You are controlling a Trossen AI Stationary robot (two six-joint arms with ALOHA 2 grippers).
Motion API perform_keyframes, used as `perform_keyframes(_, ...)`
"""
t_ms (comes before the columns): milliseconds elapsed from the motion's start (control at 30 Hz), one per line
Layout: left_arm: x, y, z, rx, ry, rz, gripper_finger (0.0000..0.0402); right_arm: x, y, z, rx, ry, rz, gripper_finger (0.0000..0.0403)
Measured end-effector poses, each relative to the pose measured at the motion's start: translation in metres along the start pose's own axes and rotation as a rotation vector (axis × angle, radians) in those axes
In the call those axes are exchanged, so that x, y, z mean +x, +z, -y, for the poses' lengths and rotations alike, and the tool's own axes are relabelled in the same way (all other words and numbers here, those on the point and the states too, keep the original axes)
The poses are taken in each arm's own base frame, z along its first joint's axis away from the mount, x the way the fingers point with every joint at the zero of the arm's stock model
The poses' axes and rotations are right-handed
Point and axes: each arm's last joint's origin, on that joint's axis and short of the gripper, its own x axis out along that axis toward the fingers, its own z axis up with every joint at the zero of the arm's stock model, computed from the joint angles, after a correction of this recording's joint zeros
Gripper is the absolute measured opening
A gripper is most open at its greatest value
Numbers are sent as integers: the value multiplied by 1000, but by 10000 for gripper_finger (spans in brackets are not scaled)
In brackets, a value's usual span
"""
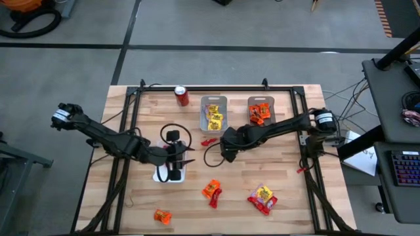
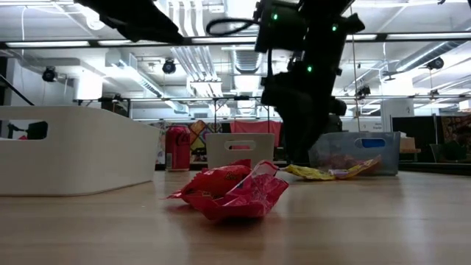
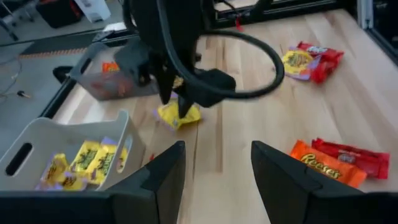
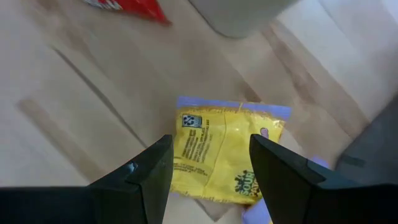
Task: Sort candy
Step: Put the yellow candy into the gray bin
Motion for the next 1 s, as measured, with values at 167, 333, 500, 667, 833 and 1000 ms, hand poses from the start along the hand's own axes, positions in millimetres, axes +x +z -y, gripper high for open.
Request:
perform_keyframes(167, 1, -1, 0, 0, 23, 11, 166, 18, -3, -3, -8, -32, -36, 203)
perform_keyframes(333, 1, 1, 0, -9, 25, 31, 166, 31, -6, -6, -18, -56, -59, 203)
perform_keyframes(500, 2, 2, 1, -10, 26, 44, 166, 37, -6, -8, -18, -56, -57, 179)
perform_keyframes(667, 4, 2, 2, -10, 26, 44, 166, 39, -5, -9, -23, -47, -47, 98)
perform_keyframes(833, 6, 2, 3, -13, 26, 50, 166, 38, -5, -10, -65, -32, -45, 19)
perform_keyframes(1000, 11, -4, 7, 9, -47, 110, 166, 18, -5, -11, -120, 42, -41, 11)
